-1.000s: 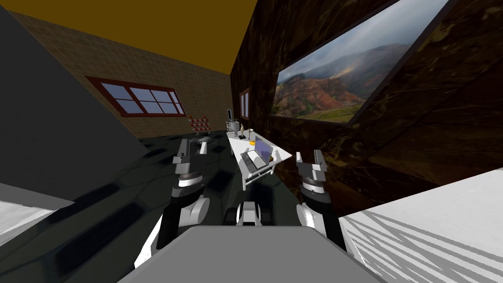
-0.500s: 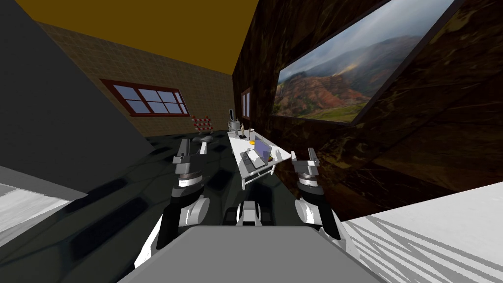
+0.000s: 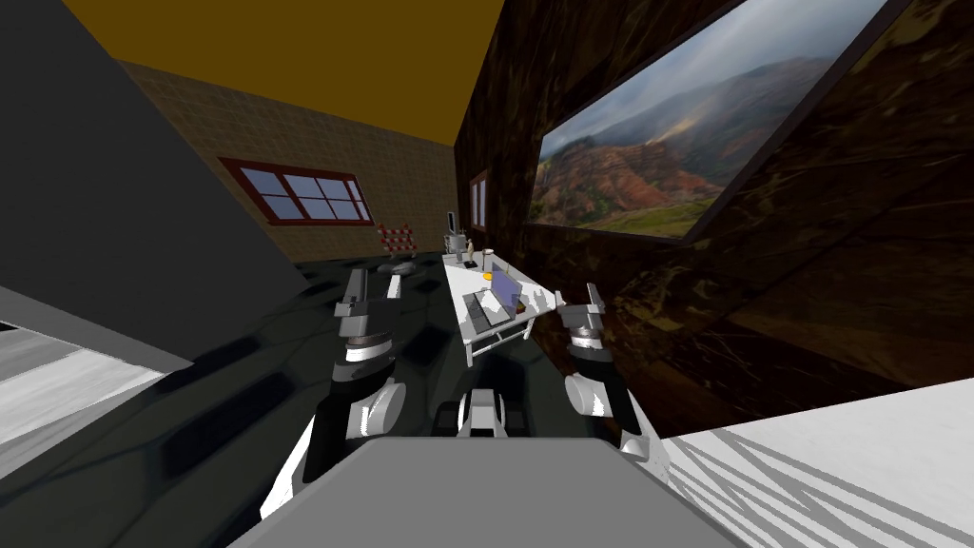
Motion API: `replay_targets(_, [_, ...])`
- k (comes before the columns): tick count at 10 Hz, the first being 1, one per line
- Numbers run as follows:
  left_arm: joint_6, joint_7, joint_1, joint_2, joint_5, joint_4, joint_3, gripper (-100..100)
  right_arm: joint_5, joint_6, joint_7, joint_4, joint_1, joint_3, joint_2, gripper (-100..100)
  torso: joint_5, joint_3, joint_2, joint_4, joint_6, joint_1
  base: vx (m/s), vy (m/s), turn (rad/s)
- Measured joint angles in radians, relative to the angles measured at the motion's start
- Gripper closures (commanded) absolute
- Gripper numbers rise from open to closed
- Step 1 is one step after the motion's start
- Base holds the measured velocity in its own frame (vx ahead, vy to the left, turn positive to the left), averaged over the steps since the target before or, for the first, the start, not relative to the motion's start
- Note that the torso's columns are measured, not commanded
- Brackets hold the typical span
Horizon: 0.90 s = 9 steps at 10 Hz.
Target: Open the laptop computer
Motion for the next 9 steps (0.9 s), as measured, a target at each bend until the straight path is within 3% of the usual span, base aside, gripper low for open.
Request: replay_targets(9, [0.0, 0.0, 0.0, 0.0, 0.0, 0.0, 0.0, 0, -0.116, 0.113, -0.207, 0.127, -0.153, 0.003, -0.029, -100, 0.0, 0.0, 0.0, 0.0, 0.0, -0.001, -0.009, -0.068, 0.059])
